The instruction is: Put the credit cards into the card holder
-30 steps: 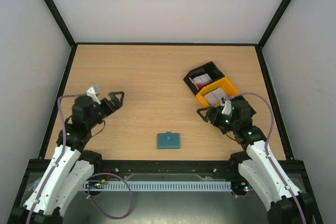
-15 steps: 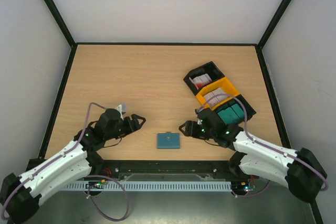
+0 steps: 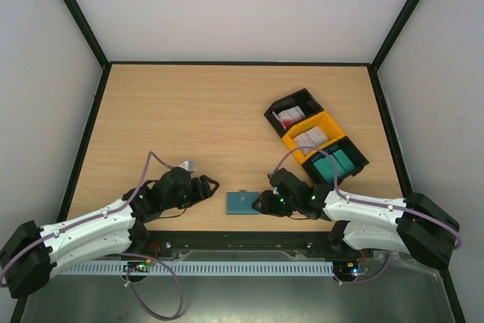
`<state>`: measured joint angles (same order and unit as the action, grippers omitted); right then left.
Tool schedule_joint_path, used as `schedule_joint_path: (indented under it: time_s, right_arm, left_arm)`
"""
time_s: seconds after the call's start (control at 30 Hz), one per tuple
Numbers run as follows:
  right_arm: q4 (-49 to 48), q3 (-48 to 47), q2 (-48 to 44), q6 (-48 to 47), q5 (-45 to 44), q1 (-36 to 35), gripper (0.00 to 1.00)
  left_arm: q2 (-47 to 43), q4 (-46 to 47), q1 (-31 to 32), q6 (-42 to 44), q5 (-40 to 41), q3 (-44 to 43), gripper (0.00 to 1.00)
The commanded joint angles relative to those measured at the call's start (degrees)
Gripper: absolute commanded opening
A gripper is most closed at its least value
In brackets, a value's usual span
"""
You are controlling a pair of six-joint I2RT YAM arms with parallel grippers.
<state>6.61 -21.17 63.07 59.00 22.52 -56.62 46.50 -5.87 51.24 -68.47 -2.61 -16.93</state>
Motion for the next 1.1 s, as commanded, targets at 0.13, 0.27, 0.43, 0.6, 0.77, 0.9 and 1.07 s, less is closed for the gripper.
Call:
schedule_joint_path:
  time_s: [0.13,0.27,0.43,0.6,0.77,0.9,1.07]
  right_arm:
    - [-9.86,4.18,2.24,13.13,-0.93,-4.06,0.21]
    - [-20.95,6.40,5.09,19.97,3.36,-4.77,0.16]
    - [-32.85,6.26,10.45,28.02,4.93,-4.83,0.07]
    - [-43.31,3.14,18.18,35.22,1.82,-4.95,0.06]
    - [-49.85,-1.08,26.30,36.88,1.48,-5.01,0.09]
    - [-42.09,-3.15,24.04,32.06,-1.75,-5.01,0.22]
    - [-12.18,-12.12,18.89,15.46,-9.29,-4.99,0.42]
  left_arm:
    - [0.47,3.71,0.97,-1.31,1.25,2.32,0.66]
    - [-0.55,2.51,1.01,-0.98,2.77,2.52,0.65]
    - [0.23,0.84,0.99,0.50,5.48,1.53,0.65]
    - [1.45,-2.43,0.28,0.23,9.39,0.35,0.69]
    - [0.32,-2.86,-8.50,3.11,7.30,-0.96,0.70]
    - [1.10,-1.27,-12.78,4.80,3.03,-1.65,0.70]
    - [1.09,-1.97,-12.82,4.24,0.69,-0.64,0.71]
